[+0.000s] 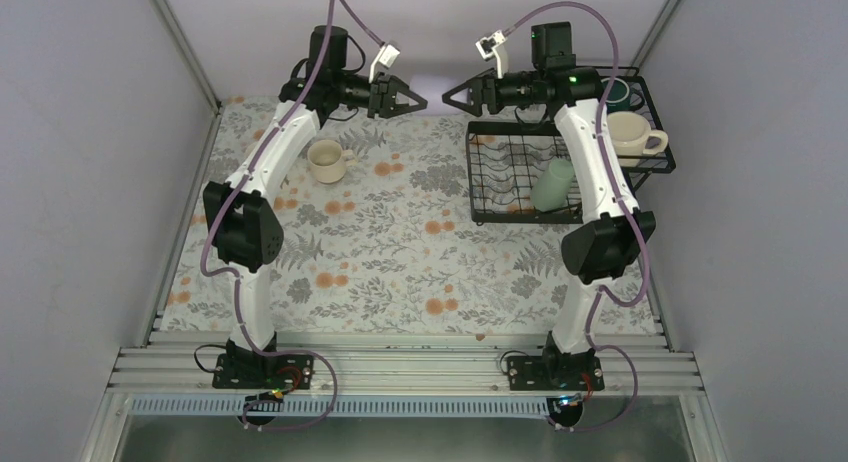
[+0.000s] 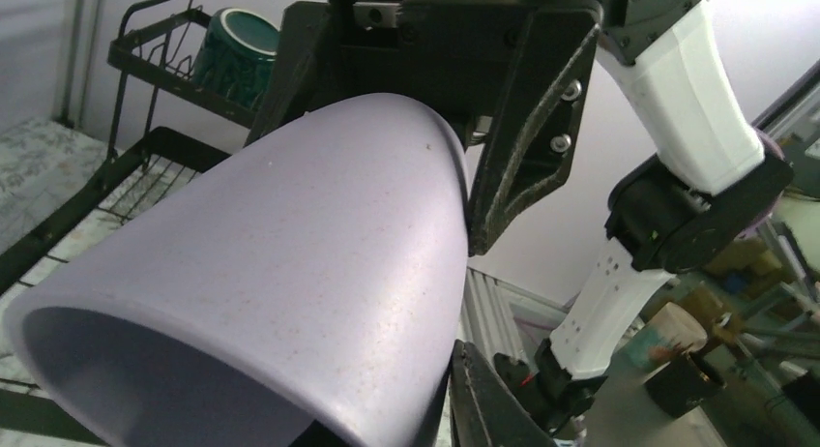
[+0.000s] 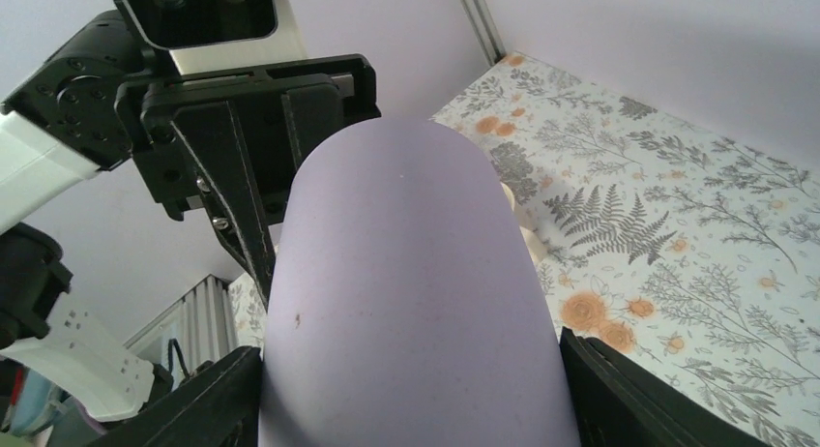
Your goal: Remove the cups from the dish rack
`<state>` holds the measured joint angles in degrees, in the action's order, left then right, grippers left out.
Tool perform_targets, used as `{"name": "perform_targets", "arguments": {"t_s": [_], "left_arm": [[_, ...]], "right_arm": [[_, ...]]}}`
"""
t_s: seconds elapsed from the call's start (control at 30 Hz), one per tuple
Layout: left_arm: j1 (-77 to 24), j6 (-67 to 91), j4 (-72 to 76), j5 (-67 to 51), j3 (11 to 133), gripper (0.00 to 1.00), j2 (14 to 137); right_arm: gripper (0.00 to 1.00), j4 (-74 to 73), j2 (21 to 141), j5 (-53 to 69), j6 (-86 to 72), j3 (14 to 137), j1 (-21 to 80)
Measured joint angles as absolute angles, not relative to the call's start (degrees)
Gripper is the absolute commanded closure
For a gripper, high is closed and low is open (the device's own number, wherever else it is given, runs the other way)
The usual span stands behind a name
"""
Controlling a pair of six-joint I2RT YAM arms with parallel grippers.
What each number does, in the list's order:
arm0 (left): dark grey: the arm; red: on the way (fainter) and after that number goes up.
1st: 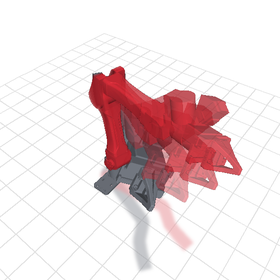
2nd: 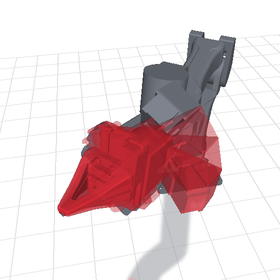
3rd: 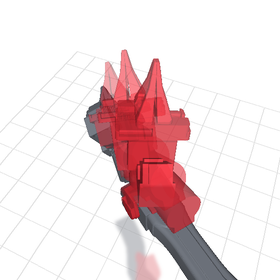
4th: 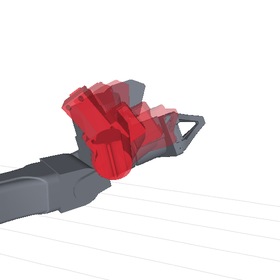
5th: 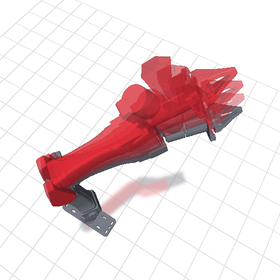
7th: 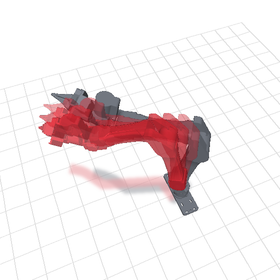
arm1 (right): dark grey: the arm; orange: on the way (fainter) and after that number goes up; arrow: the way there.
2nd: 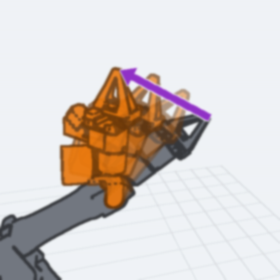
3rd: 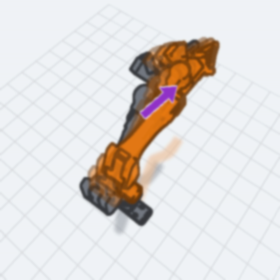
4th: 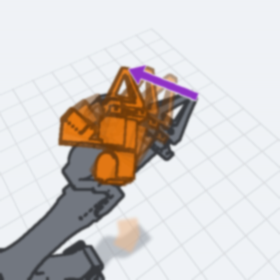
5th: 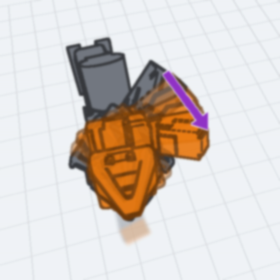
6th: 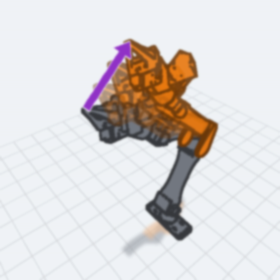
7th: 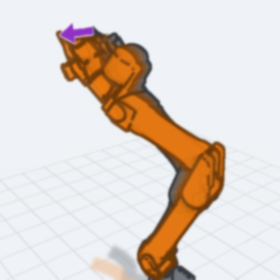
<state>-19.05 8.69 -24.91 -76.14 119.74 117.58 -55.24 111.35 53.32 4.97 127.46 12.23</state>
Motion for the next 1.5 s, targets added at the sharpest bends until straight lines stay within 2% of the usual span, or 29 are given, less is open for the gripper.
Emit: {"name": "perform_targets", "arguments": {"t_s": [0.1, 0.23, 0.43, 0.67, 0.83, 1.1, 1.5], "left_arm": [[-19.0, 8.6, -24.4, -77.4, 119.7, 0.96, 117.4], [-19.2, 6.7, -25.9, -76.9, 119.9, 0.97, 117.4], [-20.8, -5.1, -37.5, -65.3, 125.9, 0.98, 117.4], [-21.4, -19.0, -49.9, -42.6, 134.3, 0.98, 117.5], [-21.6, -28.5, -58.5, -26.3, 137.1, 0.98, 119.6], [-23.1, -40.6, -65.2, -5.6, 134.2, 0.98, 125.8], [-29.8, -48.5, -74.1, 6.5, 133.7, 0.98, 132.4]], "right_arm": [[0.25, -55.4, 111.5, 55.1, 5.5, 127.6, 11.9], [0.15, -55.4, 111.5, 53.5, 5.5, 127.7, 11.6], [0.03, -55.1, 110.6, 44.7, 5.4, 126.5, 9.9], [0.02, -53.3, 102.4, 25.3, 7.1, 116.8, 6.0], [0.02, -49.5, 91.5, 17.3, 9.0, 99.7, 5.5], [0.01, -41.1, 80.9, 19.0, 11.4, 78.5, 4.2], [0.02, -36.3, 81.3, 23.4, 12.3, 73.7, 3.2]]}}
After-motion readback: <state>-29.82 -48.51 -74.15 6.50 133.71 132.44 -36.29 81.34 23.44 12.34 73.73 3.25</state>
